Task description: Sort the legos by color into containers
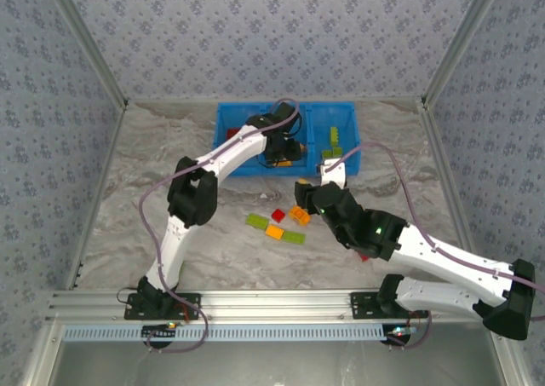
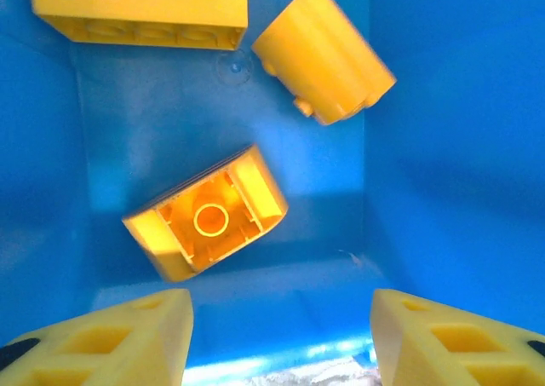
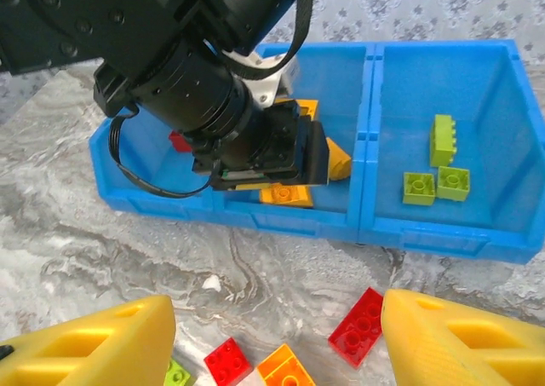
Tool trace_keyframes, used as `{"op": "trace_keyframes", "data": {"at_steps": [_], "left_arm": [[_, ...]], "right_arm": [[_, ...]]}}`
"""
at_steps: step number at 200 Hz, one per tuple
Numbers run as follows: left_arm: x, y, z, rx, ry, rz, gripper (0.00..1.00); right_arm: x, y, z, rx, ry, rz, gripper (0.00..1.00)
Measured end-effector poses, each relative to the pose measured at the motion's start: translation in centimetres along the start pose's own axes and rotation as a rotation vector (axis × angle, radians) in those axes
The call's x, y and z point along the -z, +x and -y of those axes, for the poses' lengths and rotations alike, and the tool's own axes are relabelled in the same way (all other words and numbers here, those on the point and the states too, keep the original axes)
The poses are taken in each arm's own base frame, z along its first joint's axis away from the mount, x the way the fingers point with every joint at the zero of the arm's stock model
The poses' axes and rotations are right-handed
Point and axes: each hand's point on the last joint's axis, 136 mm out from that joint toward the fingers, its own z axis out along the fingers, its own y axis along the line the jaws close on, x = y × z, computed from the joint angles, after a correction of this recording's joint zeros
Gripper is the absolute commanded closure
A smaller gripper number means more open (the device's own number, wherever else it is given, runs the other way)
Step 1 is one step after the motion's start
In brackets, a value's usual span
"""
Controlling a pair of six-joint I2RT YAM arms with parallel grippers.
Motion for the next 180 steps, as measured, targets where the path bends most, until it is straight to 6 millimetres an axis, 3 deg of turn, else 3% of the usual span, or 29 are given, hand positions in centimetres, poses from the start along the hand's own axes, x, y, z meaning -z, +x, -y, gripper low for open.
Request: {"op": "trace_keyframes", "data": {"at_steps": [20, 32, 60, 76, 93, 111, 138, 180], "left_arm": [[3.2, 0.1, -0.4, 0.002, -0.002, 0.037, 0.44], [6.6, 0.3, -1.0, 0.012, -0.004, 0.08, 0.44], [17.5, 2.5, -4.4, 0.073, 0.023, 0.237, 0.43], [24.4, 5.0, -7.6, 0.143, 0.066, 0.358, 0.43], [29.4, 8.1, -11.6, 0.222, 0.098, 0.461, 0.41], [32.5, 11.4, -15.5, 0.291, 0.113, 0.533, 0.39], [35.7, 15.6, -20.3, 0.377, 0.123, 0.601, 0.39], [38.9, 18.2, -24.2, 0.456, 0.095, 0.663, 0.39]], "right_arm": [[-0.3, 1.1, -1.1, 0.032, -0.083, -0.039, 0.32], [-0.8, 2.3, -2.2, 0.065, -0.147, -0.076, 0.32], [-2.7, 6.7, -7.2, 0.173, -0.368, -0.179, 0.31], [-3.8, 10.5, -10.7, 0.267, -0.504, -0.257, 0.3], [-4.7, 14.5, -14.3, 0.388, -0.628, -0.331, 0.25], [-5.2, 18.0, -18.8, 0.512, -0.759, -0.375, 0.22], [-5.9, 21.2, -25.0, 0.649, -0.907, -0.363, 0.19], [-7.0, 23.4, -30.4, 0.774, -0.993, -0.298, 0.08]]}}
